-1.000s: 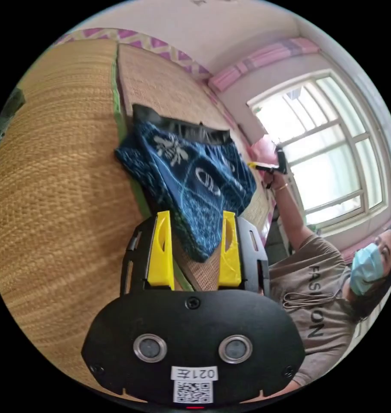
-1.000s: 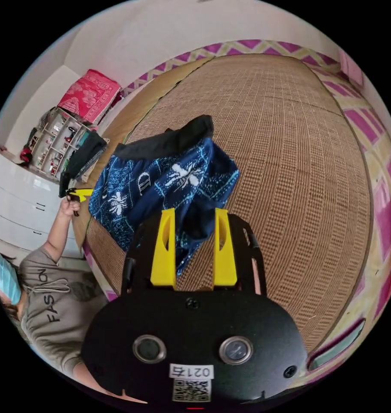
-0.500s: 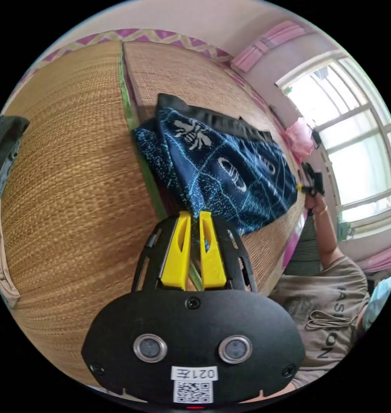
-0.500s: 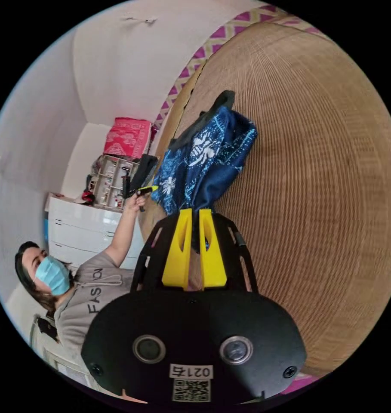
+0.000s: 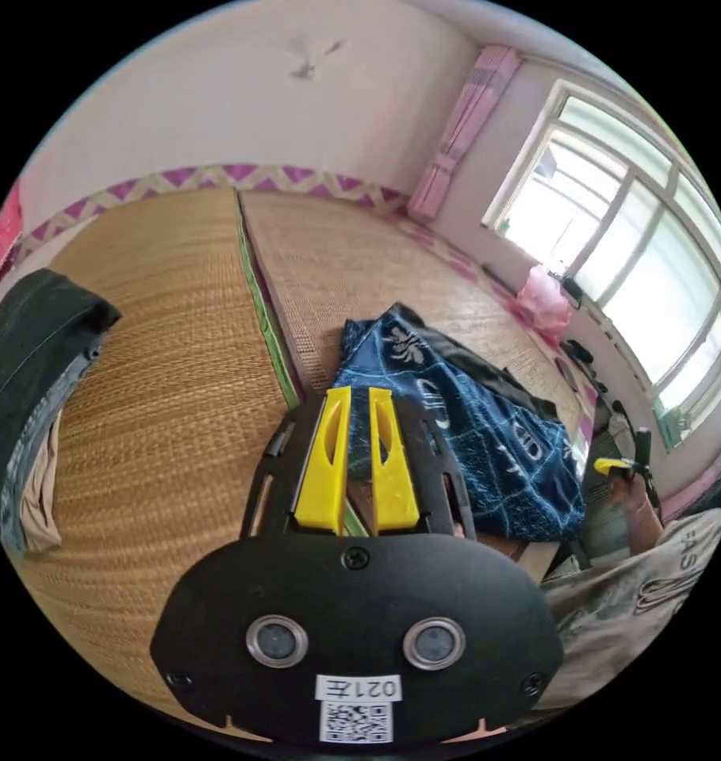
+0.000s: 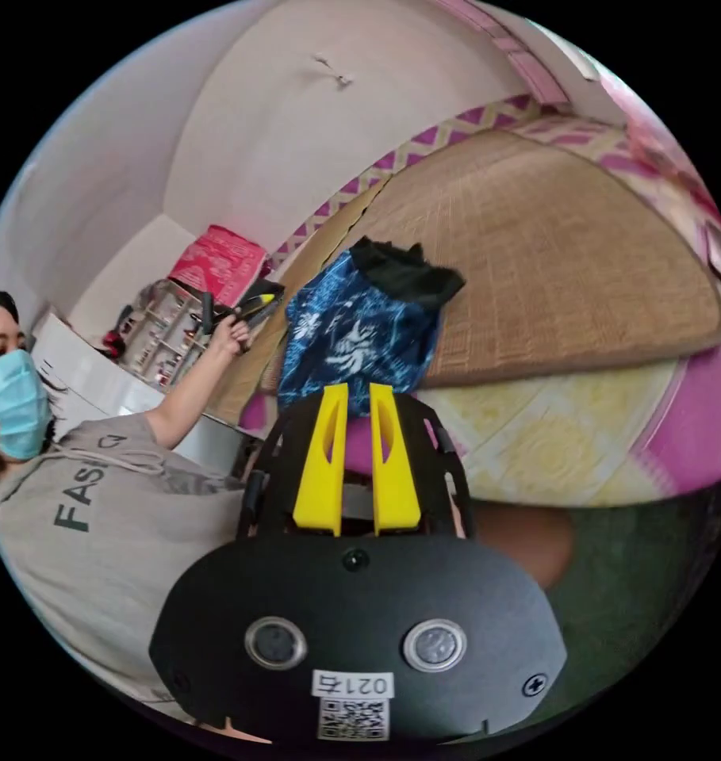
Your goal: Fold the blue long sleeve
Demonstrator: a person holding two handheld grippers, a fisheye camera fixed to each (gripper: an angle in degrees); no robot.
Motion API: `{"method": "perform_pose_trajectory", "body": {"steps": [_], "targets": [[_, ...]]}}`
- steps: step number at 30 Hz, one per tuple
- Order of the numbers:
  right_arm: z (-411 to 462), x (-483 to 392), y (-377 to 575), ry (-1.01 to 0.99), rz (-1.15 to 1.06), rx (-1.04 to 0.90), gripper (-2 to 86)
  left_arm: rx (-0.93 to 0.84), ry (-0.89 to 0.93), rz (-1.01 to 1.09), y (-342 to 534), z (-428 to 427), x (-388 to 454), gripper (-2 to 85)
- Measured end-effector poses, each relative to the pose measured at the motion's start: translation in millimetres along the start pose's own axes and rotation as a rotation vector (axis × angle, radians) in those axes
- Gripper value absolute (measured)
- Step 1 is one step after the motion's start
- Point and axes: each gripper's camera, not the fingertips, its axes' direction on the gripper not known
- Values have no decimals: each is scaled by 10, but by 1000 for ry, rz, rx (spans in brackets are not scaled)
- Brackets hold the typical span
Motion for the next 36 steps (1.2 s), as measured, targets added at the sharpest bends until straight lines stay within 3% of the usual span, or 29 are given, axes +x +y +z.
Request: {"method": "perform_pose_trajectory", "body": {"steps": [6, 11, 15, 18, 28, 36], "targets": [[274, -633, -1325, 209, -337, -25, 65, -40, 303, 148, 660, -613, 1512, 69], [966, -1004, -2151, 399, -511, -234, 80, -103, 355, 201, 960, -746, 2505, 78], [955, -1051, -2303, 407, -500, -311, 68, -145, 408, 184, 1101, -802, 2919, 67], [862, -1222, -2280, 401, -544, -313, 2, -204, 452, 177, 1130, -785, 3130, 5], [-244, -1370, -2097, 444, -377, -68, -10, -234, 421, 150, 1000, -1025, 3411, -9], [-298, -886, -2231, 366, -263, -220, 8, -267, 544, 81, 888, -1125, 3408, 12]]}}
